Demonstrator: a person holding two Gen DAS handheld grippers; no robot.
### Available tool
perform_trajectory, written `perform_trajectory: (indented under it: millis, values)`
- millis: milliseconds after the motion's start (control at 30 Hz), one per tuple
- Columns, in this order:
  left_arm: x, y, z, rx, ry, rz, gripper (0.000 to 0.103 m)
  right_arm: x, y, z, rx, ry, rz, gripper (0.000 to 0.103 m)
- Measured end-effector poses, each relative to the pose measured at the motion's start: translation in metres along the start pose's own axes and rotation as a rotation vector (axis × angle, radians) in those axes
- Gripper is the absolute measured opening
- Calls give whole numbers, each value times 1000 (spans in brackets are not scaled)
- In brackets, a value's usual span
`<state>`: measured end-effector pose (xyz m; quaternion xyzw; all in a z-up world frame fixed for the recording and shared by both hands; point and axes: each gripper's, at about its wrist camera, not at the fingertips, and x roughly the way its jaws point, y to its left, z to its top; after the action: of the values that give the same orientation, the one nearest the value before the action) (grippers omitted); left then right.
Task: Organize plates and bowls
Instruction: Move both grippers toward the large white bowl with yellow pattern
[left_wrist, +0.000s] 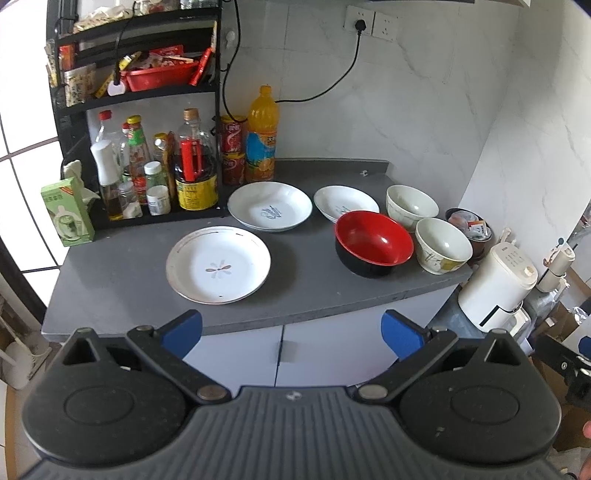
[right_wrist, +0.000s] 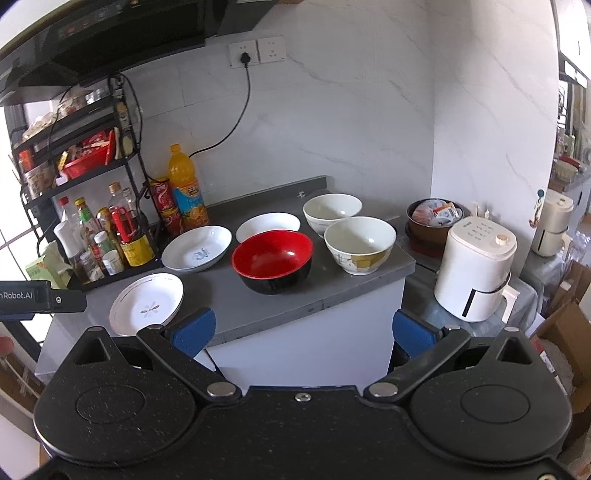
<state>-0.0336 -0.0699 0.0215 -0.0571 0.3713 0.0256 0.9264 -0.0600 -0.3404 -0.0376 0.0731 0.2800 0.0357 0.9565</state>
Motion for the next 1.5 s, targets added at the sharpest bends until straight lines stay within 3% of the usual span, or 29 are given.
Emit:
perform_trajectory:
  millis: [333, 867, 1200, 1500]
  values:
    - [42, -14, 22, 27, -2, -38, 102, 39, -7, 15, 27, 21, -13, 103]
    - [158, -43, 92, 114, 59, -38, 101, 139, -4, 54, 107, 69, -30, 102]
    - [229, -48, 120, 163, 103, -13, 100, 195, 9, 71, 130, 94, -69, 93]
    - [264, -63, 135, 207, 140, -45, 99, 221, 2, 76, 149, 127, -109, 82]
